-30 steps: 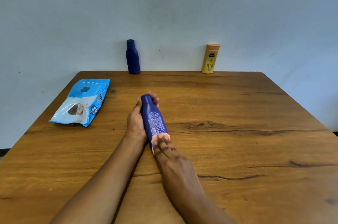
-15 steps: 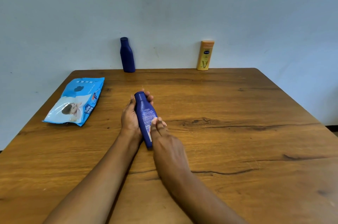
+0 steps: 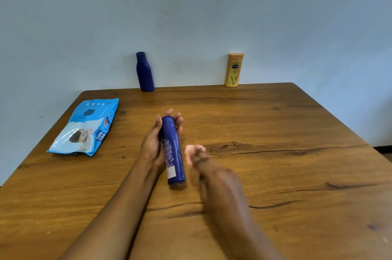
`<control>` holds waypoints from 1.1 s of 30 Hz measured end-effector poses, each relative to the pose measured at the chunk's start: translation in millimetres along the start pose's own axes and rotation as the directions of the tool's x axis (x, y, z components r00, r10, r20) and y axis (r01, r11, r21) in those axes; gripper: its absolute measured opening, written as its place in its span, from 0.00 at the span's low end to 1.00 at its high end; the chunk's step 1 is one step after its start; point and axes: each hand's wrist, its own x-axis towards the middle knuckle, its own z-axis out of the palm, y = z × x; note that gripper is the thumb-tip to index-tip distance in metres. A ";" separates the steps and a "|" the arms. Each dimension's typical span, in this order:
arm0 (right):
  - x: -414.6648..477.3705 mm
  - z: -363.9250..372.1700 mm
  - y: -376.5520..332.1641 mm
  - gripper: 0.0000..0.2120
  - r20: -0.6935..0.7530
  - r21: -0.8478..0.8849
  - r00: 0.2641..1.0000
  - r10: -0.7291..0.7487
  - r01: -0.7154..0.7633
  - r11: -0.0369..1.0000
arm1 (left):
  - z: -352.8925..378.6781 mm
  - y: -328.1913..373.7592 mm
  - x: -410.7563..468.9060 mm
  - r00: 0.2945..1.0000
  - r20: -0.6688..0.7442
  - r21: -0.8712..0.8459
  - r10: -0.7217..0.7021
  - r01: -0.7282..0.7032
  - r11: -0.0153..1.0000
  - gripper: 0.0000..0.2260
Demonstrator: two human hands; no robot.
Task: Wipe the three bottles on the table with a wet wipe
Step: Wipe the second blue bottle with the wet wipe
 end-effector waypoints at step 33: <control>19.5 31.5 -25.7 0.28 0.325 -0.127 0.945 -0.025 0.069 0.989 | -14.3 2.8 7.2 0.987 0.157 -0.170 -0.025 0.052 0.984 0.19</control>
